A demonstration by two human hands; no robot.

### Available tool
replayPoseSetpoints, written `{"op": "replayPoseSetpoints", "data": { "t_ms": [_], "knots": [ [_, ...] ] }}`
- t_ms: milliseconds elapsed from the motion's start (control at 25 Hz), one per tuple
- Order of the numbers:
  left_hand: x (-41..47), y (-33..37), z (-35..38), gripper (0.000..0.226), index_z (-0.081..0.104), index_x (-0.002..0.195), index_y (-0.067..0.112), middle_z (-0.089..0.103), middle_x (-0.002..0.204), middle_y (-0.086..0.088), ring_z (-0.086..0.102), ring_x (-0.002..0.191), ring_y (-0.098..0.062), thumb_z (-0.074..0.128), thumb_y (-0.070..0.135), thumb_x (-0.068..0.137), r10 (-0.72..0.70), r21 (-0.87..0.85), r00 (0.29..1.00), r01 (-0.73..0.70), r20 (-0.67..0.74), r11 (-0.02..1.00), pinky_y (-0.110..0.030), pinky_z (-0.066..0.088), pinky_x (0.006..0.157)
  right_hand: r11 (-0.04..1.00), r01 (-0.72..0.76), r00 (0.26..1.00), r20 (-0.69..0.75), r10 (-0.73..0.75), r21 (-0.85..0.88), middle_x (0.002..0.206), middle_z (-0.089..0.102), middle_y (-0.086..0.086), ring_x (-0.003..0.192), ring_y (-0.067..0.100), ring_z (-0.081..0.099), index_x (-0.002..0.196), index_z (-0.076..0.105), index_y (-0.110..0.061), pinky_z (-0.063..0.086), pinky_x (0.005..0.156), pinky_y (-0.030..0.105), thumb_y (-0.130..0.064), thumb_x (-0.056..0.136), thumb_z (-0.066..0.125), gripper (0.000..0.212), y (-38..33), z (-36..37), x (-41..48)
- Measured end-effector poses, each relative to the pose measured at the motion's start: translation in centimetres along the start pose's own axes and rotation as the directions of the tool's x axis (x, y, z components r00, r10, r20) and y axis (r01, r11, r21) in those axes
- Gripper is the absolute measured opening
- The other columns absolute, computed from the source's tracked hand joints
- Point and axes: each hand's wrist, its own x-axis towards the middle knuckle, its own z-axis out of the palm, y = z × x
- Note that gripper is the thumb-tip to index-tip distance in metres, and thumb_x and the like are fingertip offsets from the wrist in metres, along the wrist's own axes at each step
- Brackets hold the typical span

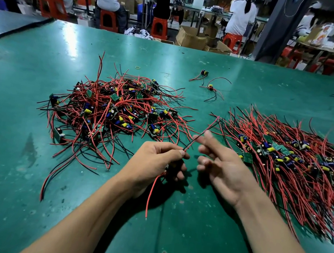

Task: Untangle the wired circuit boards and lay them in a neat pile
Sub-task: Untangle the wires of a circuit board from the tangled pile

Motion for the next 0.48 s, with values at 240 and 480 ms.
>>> {"op": "replayPoseSetpoints", "data": {
  "t_ms": [240, 480],
  "knots": [
    [0.0, -0.2, -0.1, 0.016, 0.071, 0.085, -0.003, 0.066, 0.067, -0.016, 0.059, 0.050, -0.022, 0.058, 0.004, 0.093, -0.006, 0.034, 0.999, 0.005, 0.036, 0.999, -0.030, 0.050, 0.057, 0.968, 0.079, 0.993, 0.106, -0.055, -0.240, 0.064, 0.063, 0.007, 0.043, 0.015, 0.054, 0.096, 0.077, -0.009, 0.037, 0.043, 0.021, -0.024, 0.092, 0.068, 0.018, 1.9, 1.1, -0.3],
    [0.1, -0.2, 0.2, 0.016, 0.072, 0.080, -0.001, 0.064, 0.061, -0.011, 0.058, 0.048, -0.021, 0.062, 0.007, 0.090, -0.023, 0.164, 0.999, 0.015, 0.049, 0.986, -0.024, 0.045, 0.052, 0.947, 0.168, 0.959, -0.178, -0.222, -0.274, 0.051, 0.036, -0.008, 0.043, 0.007, 0.033, 0.083, 0.077, -0.018, 0.027, 0.043, 0.021, -0.026, 0.099, 0.060, 0.025, 0.6, -1.4, 1.0]
  ]
}}
